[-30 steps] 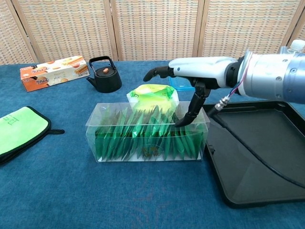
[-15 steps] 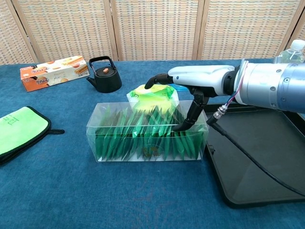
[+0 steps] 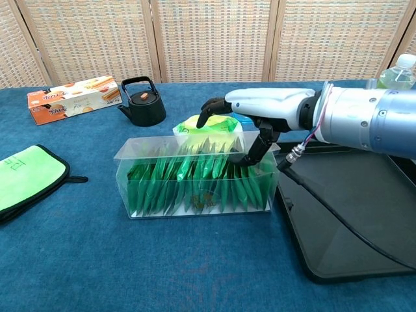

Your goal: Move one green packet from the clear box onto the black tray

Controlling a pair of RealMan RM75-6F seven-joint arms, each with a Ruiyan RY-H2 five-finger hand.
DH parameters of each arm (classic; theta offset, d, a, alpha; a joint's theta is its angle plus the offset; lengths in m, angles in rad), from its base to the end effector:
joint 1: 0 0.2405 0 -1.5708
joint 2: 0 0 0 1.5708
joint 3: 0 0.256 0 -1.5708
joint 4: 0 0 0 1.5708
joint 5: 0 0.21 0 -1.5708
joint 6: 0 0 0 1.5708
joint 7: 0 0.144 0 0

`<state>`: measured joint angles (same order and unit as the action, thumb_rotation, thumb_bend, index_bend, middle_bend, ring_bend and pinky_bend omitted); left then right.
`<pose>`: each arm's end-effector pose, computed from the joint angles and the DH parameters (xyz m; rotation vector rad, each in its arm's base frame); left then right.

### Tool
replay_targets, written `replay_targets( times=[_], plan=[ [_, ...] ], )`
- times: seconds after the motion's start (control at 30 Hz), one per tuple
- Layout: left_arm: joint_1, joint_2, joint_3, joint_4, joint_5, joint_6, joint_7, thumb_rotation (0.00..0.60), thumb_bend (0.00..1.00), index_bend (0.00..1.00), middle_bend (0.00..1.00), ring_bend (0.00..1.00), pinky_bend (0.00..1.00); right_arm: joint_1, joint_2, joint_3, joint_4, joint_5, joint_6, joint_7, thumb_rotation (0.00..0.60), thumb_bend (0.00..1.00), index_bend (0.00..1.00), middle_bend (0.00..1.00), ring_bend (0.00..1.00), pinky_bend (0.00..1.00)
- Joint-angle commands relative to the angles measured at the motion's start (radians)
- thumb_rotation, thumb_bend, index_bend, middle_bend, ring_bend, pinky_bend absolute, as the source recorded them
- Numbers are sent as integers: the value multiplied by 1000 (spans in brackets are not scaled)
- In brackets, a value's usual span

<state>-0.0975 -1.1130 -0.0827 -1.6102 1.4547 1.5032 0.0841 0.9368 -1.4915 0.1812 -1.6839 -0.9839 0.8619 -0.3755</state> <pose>-0.3114 0.1916 0.1709 -1.3509 -0.8092 -0.8589 -0.0630 -0.3307 -0.0234 2.1059 -1.0020 0.9997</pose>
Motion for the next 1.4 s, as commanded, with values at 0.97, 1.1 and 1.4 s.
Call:
replay_targets(
  times=[0.97,1.1,1.4],
  plan=[
    [-8,23,-10,5,-30,-29,-63,600,62,0,0,0,0,177,-90,178,280,373,41,-135,600,590,243,76,0,35],
    [-9,23,-11,8,-33,-32,-68,600,62,0,0,0,0,174,-88,177,263,339,55,-119,600,590,243,53,0,35],
    [-15,24,-12,11,-40,-45,-75,600,62,0,0,0,0,141,4,89,171,-11,-50,28,600,432,284,57,0,39]
  ],
)
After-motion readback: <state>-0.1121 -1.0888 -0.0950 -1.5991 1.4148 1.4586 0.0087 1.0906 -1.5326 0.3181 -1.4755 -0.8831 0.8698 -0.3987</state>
